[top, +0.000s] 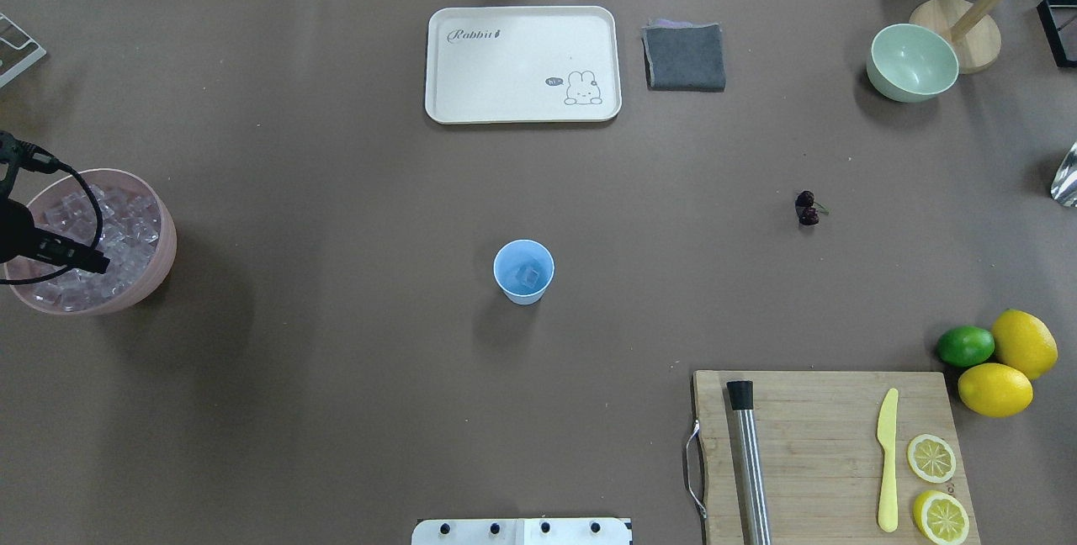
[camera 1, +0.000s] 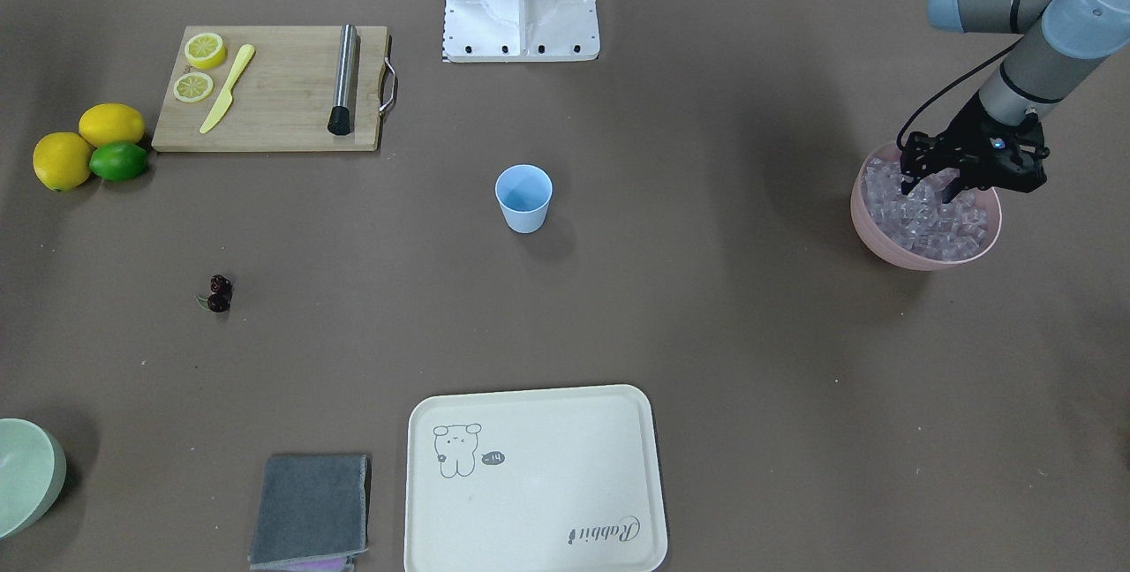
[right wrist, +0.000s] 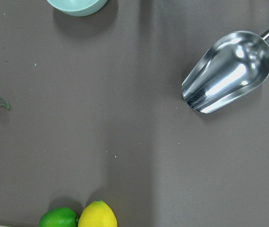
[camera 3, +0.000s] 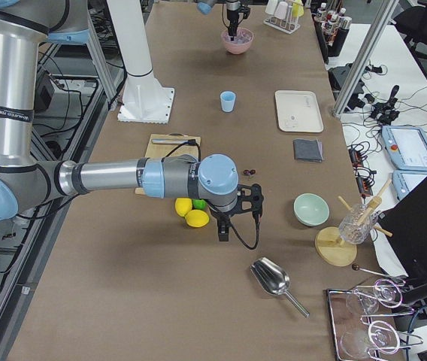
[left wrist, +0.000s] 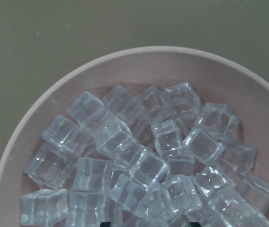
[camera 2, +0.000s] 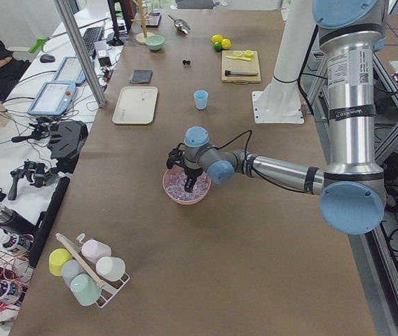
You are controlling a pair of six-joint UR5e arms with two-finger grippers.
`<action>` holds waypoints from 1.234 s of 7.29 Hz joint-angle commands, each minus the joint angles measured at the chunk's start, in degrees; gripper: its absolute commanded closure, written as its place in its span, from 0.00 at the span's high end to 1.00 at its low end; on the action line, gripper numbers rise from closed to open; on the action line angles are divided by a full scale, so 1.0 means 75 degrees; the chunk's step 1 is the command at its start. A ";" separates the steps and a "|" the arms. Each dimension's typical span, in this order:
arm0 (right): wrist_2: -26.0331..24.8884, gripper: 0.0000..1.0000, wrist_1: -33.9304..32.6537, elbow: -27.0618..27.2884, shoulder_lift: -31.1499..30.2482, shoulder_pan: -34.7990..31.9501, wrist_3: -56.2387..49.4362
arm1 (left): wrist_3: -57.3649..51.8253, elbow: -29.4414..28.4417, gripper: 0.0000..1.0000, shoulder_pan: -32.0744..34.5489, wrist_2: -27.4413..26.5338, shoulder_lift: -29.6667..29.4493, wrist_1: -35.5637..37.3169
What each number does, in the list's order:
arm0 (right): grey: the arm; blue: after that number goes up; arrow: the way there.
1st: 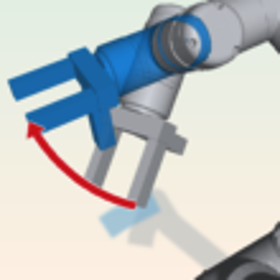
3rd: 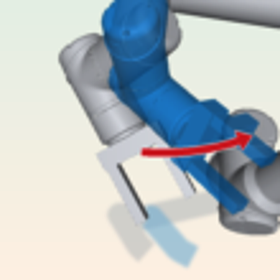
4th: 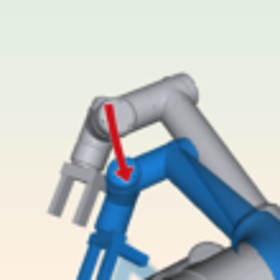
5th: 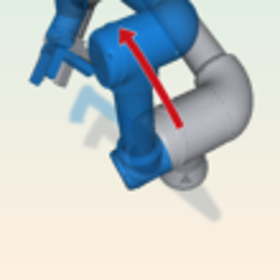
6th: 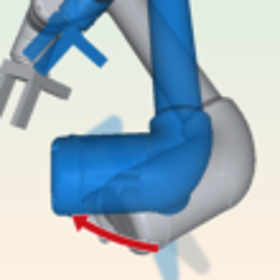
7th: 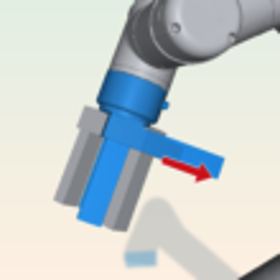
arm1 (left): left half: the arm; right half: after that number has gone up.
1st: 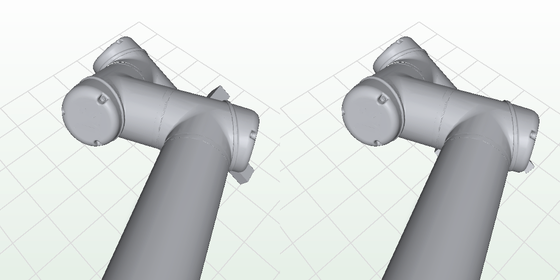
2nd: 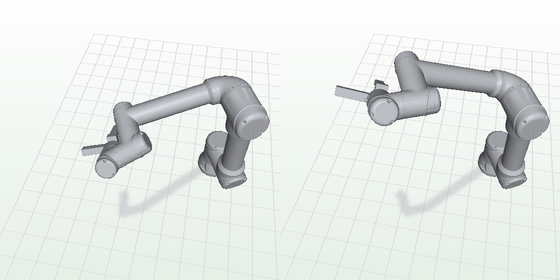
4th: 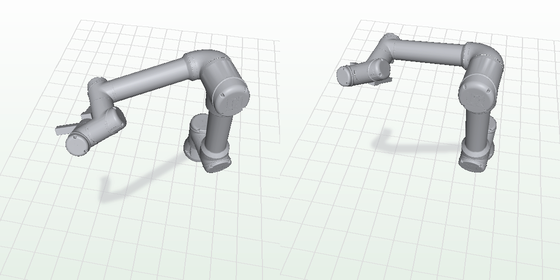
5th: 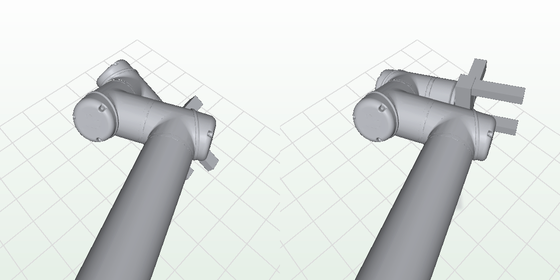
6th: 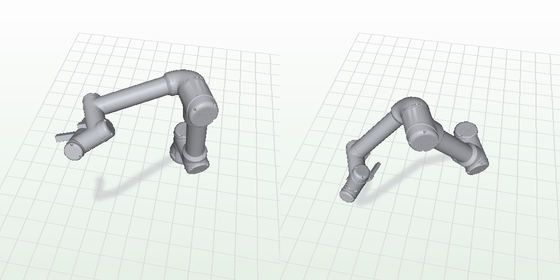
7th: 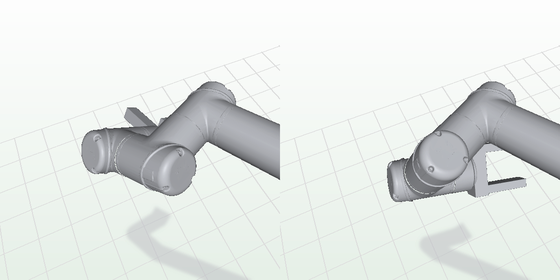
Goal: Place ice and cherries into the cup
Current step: 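Lower the left gripper into the bowl and grasp another ice cube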
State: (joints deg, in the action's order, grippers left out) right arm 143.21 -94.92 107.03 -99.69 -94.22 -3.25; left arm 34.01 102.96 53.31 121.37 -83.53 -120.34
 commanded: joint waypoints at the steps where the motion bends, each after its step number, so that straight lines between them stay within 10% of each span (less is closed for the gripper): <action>1: -0.0004 1.00 0.0000 0.0003 0.0003 0.0000 0.0000 | 0.0000 -0.0005 0.41 -0.0018 0.0001 -0.0007 0.0037; 9: 0.0031 1.00 -0.0035 0.0014 0.0085 0.0000 0.0000 | -0.0059 0.0473 0.00 0.0134 0.0024 0.0028 0.0060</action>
State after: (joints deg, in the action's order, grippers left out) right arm 143.33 -95.12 107.03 -99.07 -94.22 -3.25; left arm 33.65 104.97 53.86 121.53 -83.41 -119.88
